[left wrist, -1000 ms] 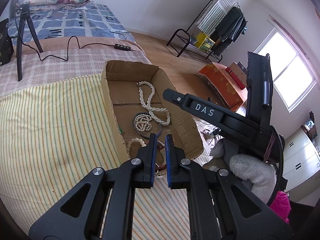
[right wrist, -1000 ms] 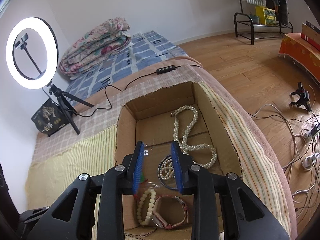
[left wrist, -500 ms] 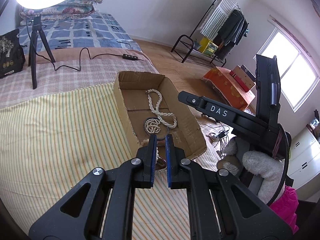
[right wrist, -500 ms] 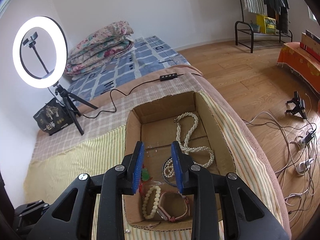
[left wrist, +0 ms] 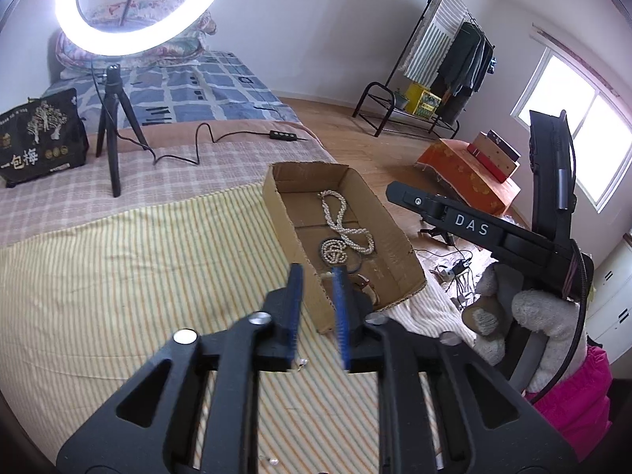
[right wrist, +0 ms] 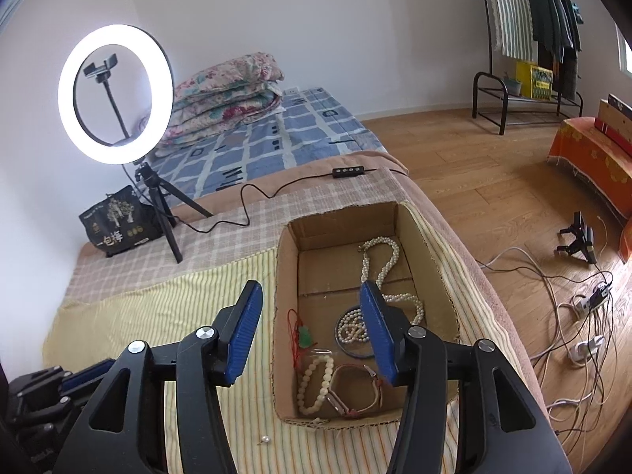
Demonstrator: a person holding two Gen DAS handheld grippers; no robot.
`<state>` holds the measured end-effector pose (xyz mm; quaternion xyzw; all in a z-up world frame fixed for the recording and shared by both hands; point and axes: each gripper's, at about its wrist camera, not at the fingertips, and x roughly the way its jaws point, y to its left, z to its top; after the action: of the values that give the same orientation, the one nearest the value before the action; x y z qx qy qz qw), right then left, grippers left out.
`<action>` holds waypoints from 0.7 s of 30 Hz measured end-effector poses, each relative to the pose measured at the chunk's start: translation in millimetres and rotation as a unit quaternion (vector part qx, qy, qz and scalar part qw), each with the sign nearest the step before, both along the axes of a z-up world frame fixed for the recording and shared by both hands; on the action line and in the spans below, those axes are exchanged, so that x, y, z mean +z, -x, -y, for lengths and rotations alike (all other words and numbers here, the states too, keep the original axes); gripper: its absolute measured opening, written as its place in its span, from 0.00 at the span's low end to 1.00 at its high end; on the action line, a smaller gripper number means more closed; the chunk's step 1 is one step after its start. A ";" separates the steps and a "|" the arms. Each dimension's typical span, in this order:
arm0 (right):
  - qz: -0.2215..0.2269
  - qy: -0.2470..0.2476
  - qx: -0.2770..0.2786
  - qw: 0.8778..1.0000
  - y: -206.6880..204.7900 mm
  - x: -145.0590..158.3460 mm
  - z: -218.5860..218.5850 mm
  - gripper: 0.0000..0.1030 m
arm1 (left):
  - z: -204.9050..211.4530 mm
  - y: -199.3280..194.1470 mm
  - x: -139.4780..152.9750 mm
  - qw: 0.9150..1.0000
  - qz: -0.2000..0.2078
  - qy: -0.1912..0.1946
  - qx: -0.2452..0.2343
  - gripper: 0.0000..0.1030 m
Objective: Organize jewelry
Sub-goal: 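Move the right tool to the pearl earring on the sheet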
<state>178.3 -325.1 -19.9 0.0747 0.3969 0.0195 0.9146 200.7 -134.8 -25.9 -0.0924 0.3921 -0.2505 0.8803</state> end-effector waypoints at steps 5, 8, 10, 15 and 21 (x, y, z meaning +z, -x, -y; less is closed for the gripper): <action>0.008 0.013 0.023 1.000 10.9 4.2 -12.6 0.55 | -9.8 9.0 3.9 1.000 0.012 -0.014 0.005 0.32; 0.016 0.026 0.040 0.999 20.2 4.3 -19.9 0.60 | -15.6 18.8 4.3 0.999 0.026 -0.034 0.002 0.54; 0.019 0.039 0.052 0.998 27.8 3.1 -24.4 0.68 | -18.5 23.7 2.8 0.998 0.037 -0.053 0.003 0.62; 0.024 0.056 0.091 0.994 49.2 -6.5 -31.3 0.76 | -37.0 34.9 -9.8 0.997 0.034 -0.075 -0.007 0.63; 0.025 0.070 0.131 0.989 67.5 -21.1 -36.4 0.77 | -61.0 53.0 -27.6 0.995 0.028 -0.091 -0.016 0.63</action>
<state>110.8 -288.7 -40.9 -0.0422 0.3803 0.1129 0.9170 147.7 -73.9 -53.5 0.0020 0.3900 -0.2304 0.8915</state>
